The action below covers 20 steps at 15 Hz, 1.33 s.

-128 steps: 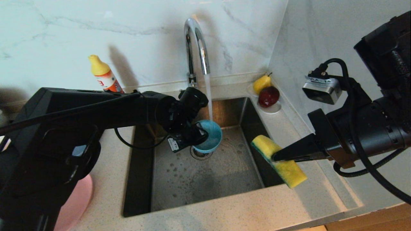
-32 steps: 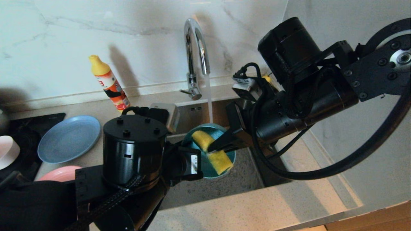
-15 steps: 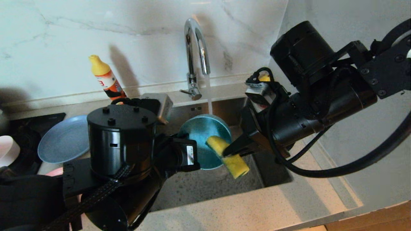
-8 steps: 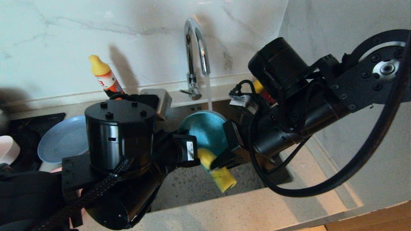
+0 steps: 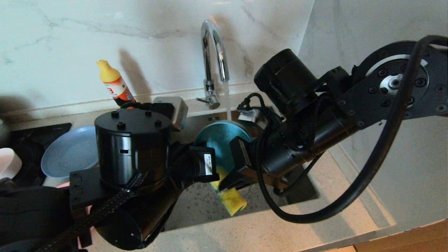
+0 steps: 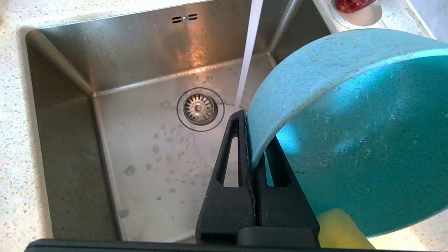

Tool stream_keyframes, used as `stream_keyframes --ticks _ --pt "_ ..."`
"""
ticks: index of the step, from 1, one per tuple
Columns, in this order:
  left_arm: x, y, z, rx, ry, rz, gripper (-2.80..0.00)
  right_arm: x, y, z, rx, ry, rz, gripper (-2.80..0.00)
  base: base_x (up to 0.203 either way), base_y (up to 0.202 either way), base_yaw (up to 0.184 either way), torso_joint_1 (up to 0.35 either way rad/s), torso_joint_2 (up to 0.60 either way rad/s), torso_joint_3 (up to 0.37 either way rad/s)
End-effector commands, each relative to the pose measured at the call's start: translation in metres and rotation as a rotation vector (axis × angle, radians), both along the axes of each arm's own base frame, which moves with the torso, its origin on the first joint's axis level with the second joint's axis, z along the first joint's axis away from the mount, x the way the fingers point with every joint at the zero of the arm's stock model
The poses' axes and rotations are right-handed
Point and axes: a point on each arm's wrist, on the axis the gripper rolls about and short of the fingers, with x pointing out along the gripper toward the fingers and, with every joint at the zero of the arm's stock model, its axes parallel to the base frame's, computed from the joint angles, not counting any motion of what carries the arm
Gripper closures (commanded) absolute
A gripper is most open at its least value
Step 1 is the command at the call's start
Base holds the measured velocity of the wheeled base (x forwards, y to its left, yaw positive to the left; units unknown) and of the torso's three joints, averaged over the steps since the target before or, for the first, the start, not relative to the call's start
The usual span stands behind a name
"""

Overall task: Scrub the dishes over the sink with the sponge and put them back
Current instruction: Wipe the bowl

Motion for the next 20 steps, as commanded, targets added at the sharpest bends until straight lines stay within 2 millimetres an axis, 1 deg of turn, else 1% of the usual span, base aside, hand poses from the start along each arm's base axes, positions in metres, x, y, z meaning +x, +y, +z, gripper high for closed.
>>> stream_keyframes --ticks 1,5,8,10,13,17,20 --pt "0.001 0.001 -0.001 0.0 0.001 0.009 0.0 -0.002 -0.008 0.007 0.011 -0.006 -0.014 0.0 0.0 0.0 0.0 0.0 0.0 0.0" --pt "0.001 0.001 0.001 -0.001 -0.003 0.009 0.0 0.003 -0.037 0.023 0.031 -0.029 -0.087 0.0 0.0 0.0 0.0 0.0 0.0 0.0" --pt "0.001 0.001 0.0 0.001 -0.001 0.009 0.0 0.007 -0.052 0.03 0.044 -0.046 -0.131 0.0 0.0 0.0 0.0 0.0 0.0 0.0" --pt "0.001 0.001 0.0 0.0 -0.002 0.009 0.0 0.008 -0.054 0.032 0.053 -0.055 -0.134 0.0 0.0 0.0 0.0 0.0 0.0 0.0" --pt "0.0 0.002 -0.005 0.016 0.011 0.006 0.0 0.006 -0.055 0.037 0.063 -0.086 -0.124 0.0 0.0 0.0 0.0 0.0 0.0 0.0" --pt "0.0 0.002 -0.009 0.035 0.017 0.001 0.0 0.012 -0.048 0.035 0.086 -0.133 -0.104 0.0 0.0 0.0 0.0 0.0 0.0 0.0" --pt "-0.002 0.002 -0.012 0.045 0.024 -0.005 0.0 0.015 -0.043 0.03 0.081 -0.128 -0.091 0.0 0.0 0.0 0.0 0.0 0.0 0.0"
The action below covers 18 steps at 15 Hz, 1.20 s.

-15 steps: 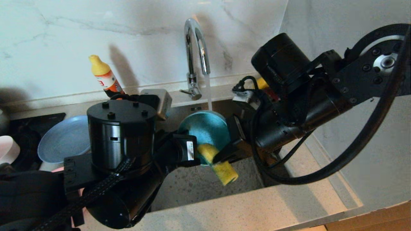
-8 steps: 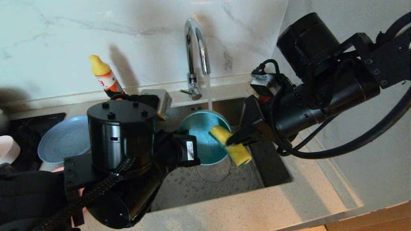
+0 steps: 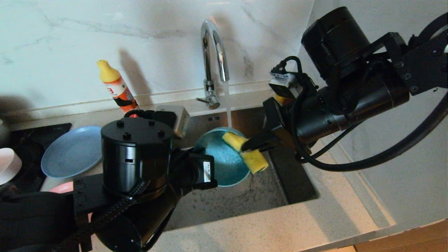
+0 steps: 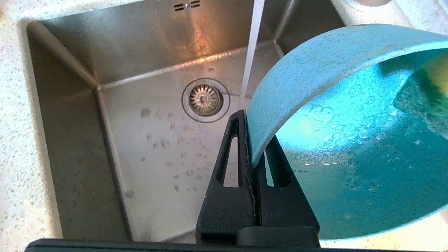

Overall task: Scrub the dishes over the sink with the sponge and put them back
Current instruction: Wipe the bowl

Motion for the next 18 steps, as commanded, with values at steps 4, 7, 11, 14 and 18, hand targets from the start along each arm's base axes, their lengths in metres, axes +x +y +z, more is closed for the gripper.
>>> stream_keyframes --ticks 4,7,11,14,18 --pt "-0.002 0.0 -0.003 0.007 0.005 -0.003 0.0 0.003 0.013 -0.005 0.016 -0.006 0.024 0.0 0.0 0.0 0.0 0.0 0.0 0.0" --pt "-0.003 0.001 -0.002 0.003 0.002 -0.003 0.0 0.001 0.013 -0.004 0.015 -0.002 0.023 0.0 0.0 0.0 0.0 0.0 0.0 0.0" --pt "-0.003 0.001 0.0 -0.009 -0.005 -0.001 0.0 -0.004 -0.009 0.008 0.016 -0.006 -0.023 0.0 0.0 0.0 0.0 0.0 0.0 0.0" --pt "-0.002 0.001 0.003 -0.026 -0.019 0.003 0.0 -0.007 -0.014 0.006 -0.009 0.029 -0.029 0.0 0.0 0.0 0.0 0.0 0.0 0.0" --pt "0.0 0.001 0.009 -0.042 -0.032 0.01 0.0 -0.006 -0.005 -0.005 -0.037 0.068 -0.007 0.0 0.0 0.0 0.0 0.0 0.0 0.0"
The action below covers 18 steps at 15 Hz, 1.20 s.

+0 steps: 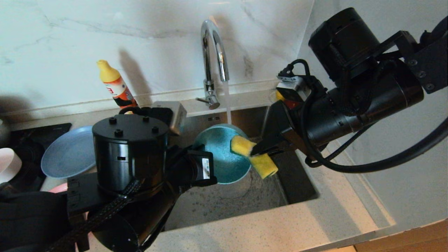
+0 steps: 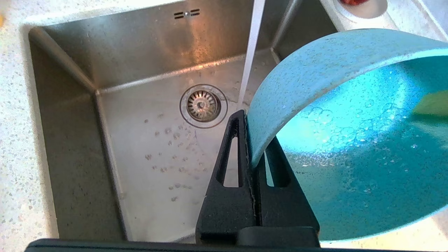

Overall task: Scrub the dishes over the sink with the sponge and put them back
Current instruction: Wipe the bowl

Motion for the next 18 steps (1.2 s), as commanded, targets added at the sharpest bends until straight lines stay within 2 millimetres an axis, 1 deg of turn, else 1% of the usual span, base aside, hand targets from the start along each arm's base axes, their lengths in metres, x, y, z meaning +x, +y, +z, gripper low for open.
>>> stream_keyframes --ticks 1,8,13,16,18 --pt "0.001 0.0 0.004 -0.014 -0.011 0.007 0.0 0.0 0.009 -0.008 -0.016 0.03 0.021 0.0 0.0 0.0 0.0 0.0 0.0 0.0" --pt "0.006 0.002 0.008 -0.028 -0.022 0.025 0.0 -0.005 0.04 -0.028 -0.062 0.08 0.099 0.0 0.0 0.0 0.0 0.0 0.0 0.0" --pt "0.008 0.002 0.007 -0.029 -0.018 0.03 0.0 -0.012 0.063 -0.039 -0.084 0.089 0.156 0.0 0.0 0.0 0.0 0.0 0.0 0.0" --pt "0.009 0.0 0.005 -0.03 -0.013 0.028 0.0 -0.011 0.067 -0.043 -0.09 0.092 0.165 0.0 0.0 0.0 0.0 0.0 0.0 0.0" --pt "0.009 0.0 0.004 -0.028 -0.01 0.029 0.0 -0.015 0.064 -0.037 -0.079 0.076 0.167 0.0 0.0 0.0 0.0 0.0 0.0 0.0"
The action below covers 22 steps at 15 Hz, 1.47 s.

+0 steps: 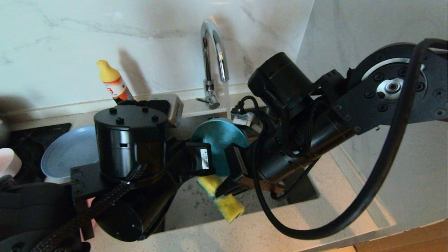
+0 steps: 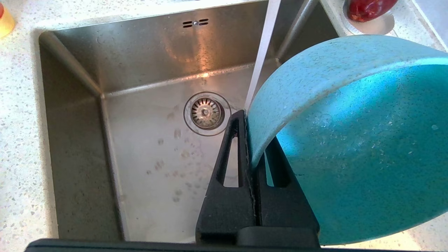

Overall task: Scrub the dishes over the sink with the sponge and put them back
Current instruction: Wipe the bowl, then rinse the bowl

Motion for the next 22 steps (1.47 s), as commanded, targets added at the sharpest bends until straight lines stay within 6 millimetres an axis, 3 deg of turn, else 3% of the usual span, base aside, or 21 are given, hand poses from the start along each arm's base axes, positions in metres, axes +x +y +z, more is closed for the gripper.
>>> stream_keyframes --ticks 1,9,14,19,22 --pt "0.001 0.0 -0.001 0.0 0.0 0.004 0.0 -0.004 -0.004 0.006 0.011 -0.005 0.003 0.0 0.0 0.0 0.0 0.0 0.0 0.0" --pt "0.023 0.017 -0.008 0.011 0.021 0.095 0.0 -0.04 -0.058 0.063 0.117 -0.109 -0.031 0.0 0.0 0.0 0.0 0.0 0.0 0.0" --pt "0.049 0.031 -0.029 0.088 0.139 0.158 0.0 -0.048 -0.093 0.085 0.164 -0.177 -0.097 0.0 0.0 0.0 0.0 0.0 0.0 0.0" --pt "0.07 0.029 -0.007 -0.037 0.399 0.122 0.0 -0.051 -0.107 0.076 0.13 -0.19 -0.103 0.0 0.0 0.0 0.0 0.0 0.0 0.0" --pt "0.095 0.015 -0.011 -0.099 0.545 0.147 0.0 -0.051 -0.112 0.071 0.115 -0.177 -0.118 0.0 0.0 0.0 0.0 0.0 0.0 0.0"
